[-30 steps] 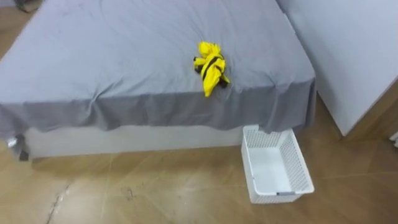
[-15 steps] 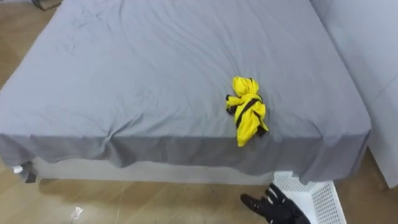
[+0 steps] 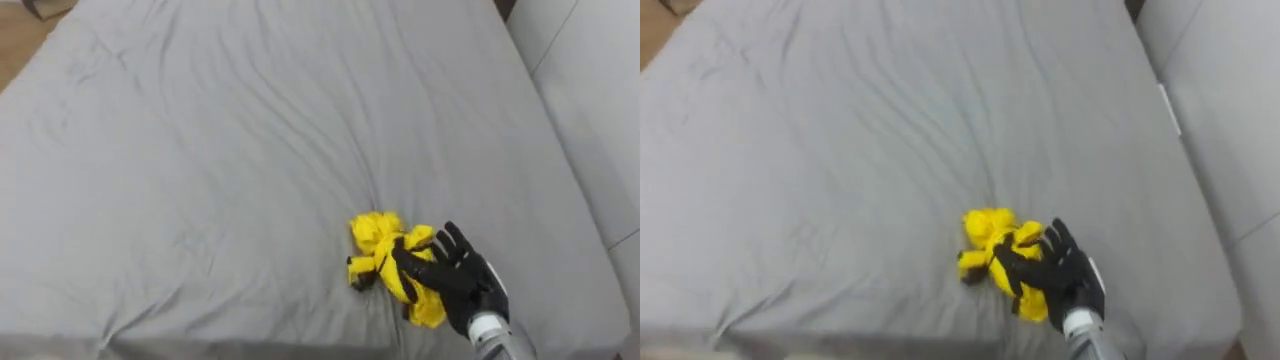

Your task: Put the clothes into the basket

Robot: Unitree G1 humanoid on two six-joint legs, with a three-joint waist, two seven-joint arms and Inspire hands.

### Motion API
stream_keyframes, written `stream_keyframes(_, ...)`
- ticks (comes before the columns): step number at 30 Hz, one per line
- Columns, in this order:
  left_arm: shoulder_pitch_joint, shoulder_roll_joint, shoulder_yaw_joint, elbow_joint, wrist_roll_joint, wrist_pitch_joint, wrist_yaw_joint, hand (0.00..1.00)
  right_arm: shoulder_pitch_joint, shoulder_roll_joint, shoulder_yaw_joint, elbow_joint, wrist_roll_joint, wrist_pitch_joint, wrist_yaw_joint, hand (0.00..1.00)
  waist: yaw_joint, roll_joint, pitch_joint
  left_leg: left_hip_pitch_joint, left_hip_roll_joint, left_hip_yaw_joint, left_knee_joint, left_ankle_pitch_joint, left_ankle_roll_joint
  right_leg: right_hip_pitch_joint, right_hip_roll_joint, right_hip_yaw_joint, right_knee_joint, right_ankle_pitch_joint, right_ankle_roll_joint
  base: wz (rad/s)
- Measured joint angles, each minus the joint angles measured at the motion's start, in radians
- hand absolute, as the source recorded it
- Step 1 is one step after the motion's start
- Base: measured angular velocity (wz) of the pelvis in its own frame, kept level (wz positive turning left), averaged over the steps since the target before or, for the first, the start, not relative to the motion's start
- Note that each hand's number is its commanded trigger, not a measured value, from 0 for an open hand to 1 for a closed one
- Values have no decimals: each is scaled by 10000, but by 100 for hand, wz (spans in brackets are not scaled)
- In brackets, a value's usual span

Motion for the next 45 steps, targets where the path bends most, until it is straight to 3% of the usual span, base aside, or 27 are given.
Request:
stream_keyframes(3,-60,-5,40,-24,5,-69,-2,0,9,-84,-49,-238,-25,4,-82,0,70,-115,15,-1037,113,246,-1267,-425,-75,725,-13,302,-638,0,97,-25)
stream_keyframes(5,25,-134,236,-48,-257,-36,-11,0,81,-174,-60,-513,74,15,-136,0,190,-116,0,-1519,-36,237,-3327,-450,-6,888,-41,671,-826,-41,246,-34)
stream_keyframes(6,25,-244,308,-89,-413,-36,-12,0,144,-219,-61,-684,143,15,-173,0,248,-84,-17,-1601,-117,195,-3989,-282,55,859,-48,751,-812,-64,289,-46)
stream_keyframes(7,150,-405,444,-197,-758,-37,-24,0,233,-182,-11,-772,173,11,-257,0,424,-183,-142,-1462,-268,225,-4499,192,360,791,-157,1057,-742,-111,415,-26)
stream_keyframes(8,244,-421,602,-197,-778,-34,-26,0,325,-156,19,-889,25,14,-289,0,422,-308,-218,-1198,-513,228,-4975,427,450,794,-321,1052,-858,-100,528,-13)
stream_keyframes(11,317,-430,590,-117,-744,-12,-89,0,325,-211,-122,-981,-498,10,-282,0,338,-371,-176,-871,-923,203,-5668,673,555,888,-575,965,-1039,-134,676,15)
stream_keyframes(21,73,-336,556,75,-736,-12,-215,0,245,-214,-57,-919,-755,-91,-290,0,362,-494,-94,-977,-1173,189,-6230,884,661,588,-773,987,-1183,-210,818,2)
stream_keyframes(26,-134,-292,596,98,-678,-7,-221,0,-299,-207,20,574,-1237,-86,-308,0,607,-582,-52,-1240,-1194,233,-6259,907,681,317,-785,1005,-1190,-197,840,1)
stream_keyframes(33,-140,-293,872,164,-575,55,-277,0,-291,-86,38,1450,-1643,-37,-316,0,614,-595,-60,-1332,-1200,237,-6261,905,679,343,-784,991,-1193,-195,847,1)
stream_keyframes(37,-181,-285,889,215,-577,54,-277,0,-191,-82,42,1477,-1644,61,-269,0,598,-610,-71,-1419,-1149,506,-6253,905,680,149,-785,1099,-1189,-195,848,-9)
stream_keyframes(43,-281,-152,1150,479,-565,1,-274,0,138,-64,54,1381,-2323,68,-258,0,581,-754,-175,-1574,-1159,546,-6244,905,684,-96,-758,1252,-1183,-175,887,-4)
stream_keyframes(45,-401,-72,1201,508,-562,5,-269,0,234,-64,54,1325,-2415,66,-264,0,564,-794,-169,-1656,-1159,546,-6243,910,691,-177,-747,1280,-1194,-146,893,-2)
